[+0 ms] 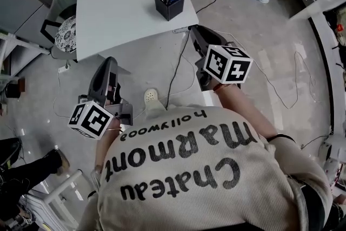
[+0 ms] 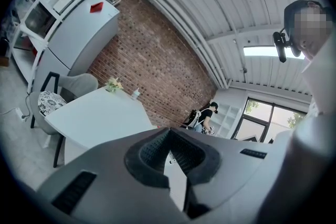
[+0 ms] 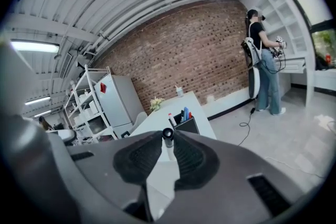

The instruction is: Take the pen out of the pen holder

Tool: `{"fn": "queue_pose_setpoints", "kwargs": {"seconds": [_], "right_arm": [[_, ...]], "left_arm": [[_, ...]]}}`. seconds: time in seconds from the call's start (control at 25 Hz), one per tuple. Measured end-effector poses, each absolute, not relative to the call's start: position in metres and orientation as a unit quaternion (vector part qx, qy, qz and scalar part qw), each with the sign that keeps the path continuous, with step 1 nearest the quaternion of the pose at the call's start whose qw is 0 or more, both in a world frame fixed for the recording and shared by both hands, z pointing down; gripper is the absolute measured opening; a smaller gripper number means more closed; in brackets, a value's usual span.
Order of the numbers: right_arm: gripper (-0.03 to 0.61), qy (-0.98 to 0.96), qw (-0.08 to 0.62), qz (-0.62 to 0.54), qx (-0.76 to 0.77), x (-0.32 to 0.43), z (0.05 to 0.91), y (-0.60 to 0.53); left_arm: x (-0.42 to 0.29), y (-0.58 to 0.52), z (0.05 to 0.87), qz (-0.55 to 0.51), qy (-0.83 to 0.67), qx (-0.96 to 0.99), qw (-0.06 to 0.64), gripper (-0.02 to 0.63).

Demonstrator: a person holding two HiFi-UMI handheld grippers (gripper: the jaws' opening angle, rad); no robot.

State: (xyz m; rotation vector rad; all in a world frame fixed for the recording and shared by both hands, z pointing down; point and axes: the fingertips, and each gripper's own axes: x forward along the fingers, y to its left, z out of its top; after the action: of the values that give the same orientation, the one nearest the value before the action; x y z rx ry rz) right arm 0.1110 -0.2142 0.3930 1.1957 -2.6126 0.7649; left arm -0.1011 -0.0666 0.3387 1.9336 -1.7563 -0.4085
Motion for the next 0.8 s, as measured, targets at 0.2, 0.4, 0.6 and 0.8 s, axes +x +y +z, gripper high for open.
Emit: {"fn": "queue_pose_setpoints", "kwargs": {"seconds": [0.2,0.4,0.6,0.8], "right_arm": [[0.072,-0.886,0.099,0.250,0.377,0.117,0.400,-0.194],[0.072,-0.897,0.108,0.229,0.363,0.127,0.400,-0.180],[0.072,-0.907,0.116,0.194,0.355,0.137,0.393,-0.173],[0.072,-0.911,0.120,0.183,0.348,0.147,0.392,-0.168]], "left_arm": [[-0.084,-0.059,0.342,-0.145,-0.657,0.701,0.239,0.002],[-0.063,-0.053,0.356,-0.120,-0.684,0.682,0.228,0.002],[-0.040,-0.048,0.357,-0.108,-0.686,0.686,0.216,0.002],[-0.029,-0.040,0.362,-0.095,-0.696,0.678,0.218,0.002]]}}
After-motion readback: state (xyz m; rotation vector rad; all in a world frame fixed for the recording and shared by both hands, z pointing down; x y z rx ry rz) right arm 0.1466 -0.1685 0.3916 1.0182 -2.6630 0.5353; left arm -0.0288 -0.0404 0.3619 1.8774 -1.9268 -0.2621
